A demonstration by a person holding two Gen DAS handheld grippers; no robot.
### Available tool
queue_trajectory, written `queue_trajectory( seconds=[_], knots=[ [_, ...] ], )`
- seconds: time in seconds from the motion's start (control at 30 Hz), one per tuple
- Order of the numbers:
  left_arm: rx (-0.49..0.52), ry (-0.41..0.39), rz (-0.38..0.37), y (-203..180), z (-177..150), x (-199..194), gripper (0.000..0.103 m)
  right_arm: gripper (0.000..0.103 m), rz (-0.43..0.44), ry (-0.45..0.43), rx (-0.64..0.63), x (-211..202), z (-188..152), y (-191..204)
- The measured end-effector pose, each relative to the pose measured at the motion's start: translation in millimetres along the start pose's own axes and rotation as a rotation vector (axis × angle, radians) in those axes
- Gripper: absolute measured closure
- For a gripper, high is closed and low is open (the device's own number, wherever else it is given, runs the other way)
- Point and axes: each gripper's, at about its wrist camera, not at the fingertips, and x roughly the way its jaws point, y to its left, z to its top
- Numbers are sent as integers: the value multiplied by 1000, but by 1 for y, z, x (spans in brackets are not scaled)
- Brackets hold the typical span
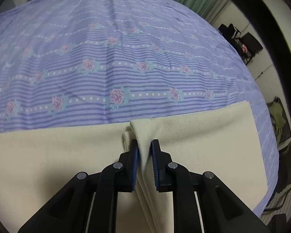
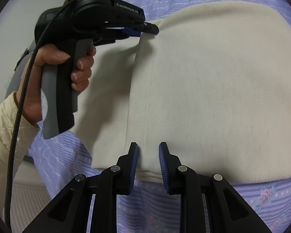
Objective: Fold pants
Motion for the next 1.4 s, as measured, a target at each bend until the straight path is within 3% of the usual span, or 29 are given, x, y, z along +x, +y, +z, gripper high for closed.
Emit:
queue_trajectory(
  seconds=[0.1,0.2,0.3,0.47,0.6,0.77,0.9,1.17,1.33,1.4],
  knots=[
    [-5,-87,109,5,3,-31,35,77,-24,5,-3,-3,-1,8],
    [19,-180,159,9,-2,-76,33,70,-11,8,7,-14,0,19],
    [6,-233,167,21,-22,-122,22,50,18,-27,2,-36,-3,32],
    [-64,-301,208,53,-74,-191,16,32,-48,-167,-50,-84,3,62],
    [-143,-331,232,94,-110,-224,11,23,-101,-266,-97,-102,18,86],
    [-244,-344,314,139,-155,-233,8,22,-138,-313,-169,-85,42,114],
    [-349,-320,324,183,-179,-217,8,22,-135,-312,-202,-63,55,137],
    [-654,-324,176,270,-208,-165,12,22,-116,-208,-250,25,76,179],
    [-714,-364,71,293,-201,-149,15,22,-131,-171,-245,50,83,180],
    [-741,-362,62,298,-198,-143,17,22,-132,-163,-235,58,85,180]
  ],
)
